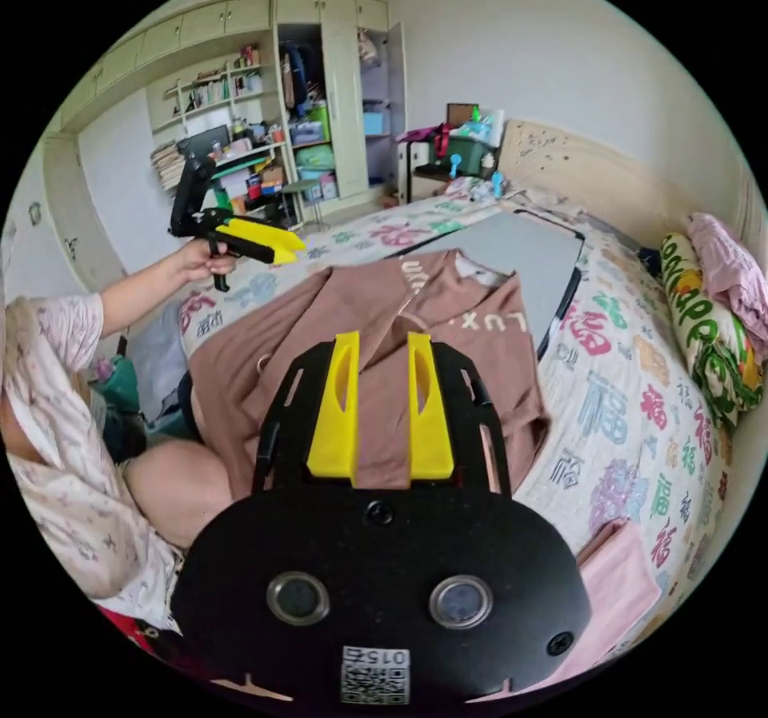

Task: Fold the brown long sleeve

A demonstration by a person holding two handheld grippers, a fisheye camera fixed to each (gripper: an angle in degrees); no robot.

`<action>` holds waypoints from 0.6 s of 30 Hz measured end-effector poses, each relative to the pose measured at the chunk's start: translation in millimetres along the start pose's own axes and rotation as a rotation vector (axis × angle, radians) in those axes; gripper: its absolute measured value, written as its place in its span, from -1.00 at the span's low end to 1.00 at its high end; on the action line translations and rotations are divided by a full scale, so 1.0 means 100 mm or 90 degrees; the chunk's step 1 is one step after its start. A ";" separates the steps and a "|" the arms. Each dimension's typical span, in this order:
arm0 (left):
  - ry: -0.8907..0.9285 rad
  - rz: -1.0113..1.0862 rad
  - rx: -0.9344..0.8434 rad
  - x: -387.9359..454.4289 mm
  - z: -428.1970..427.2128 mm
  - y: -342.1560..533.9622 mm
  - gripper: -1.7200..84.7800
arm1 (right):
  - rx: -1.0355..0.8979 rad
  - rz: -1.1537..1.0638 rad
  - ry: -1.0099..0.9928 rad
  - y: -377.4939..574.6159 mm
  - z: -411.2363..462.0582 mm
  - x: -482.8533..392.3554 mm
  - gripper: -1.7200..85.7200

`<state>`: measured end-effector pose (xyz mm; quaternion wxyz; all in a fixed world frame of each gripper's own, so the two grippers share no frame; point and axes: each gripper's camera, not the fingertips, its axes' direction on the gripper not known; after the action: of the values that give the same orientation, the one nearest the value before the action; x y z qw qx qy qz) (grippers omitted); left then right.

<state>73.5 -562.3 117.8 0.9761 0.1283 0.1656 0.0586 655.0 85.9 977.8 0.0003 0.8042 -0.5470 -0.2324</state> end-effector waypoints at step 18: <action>0.062 0.063 -0.180 1.19 1.14 1.16 -0.69 | -0.173 -0.161 -0.073 0.01 0.38 -2.26 -0.70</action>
<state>215.5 -458.2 216.5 0.9711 -0.0051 0.1965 0.1356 573.2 293.7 1028.2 0.0488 0.8446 -0.4040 -0.3478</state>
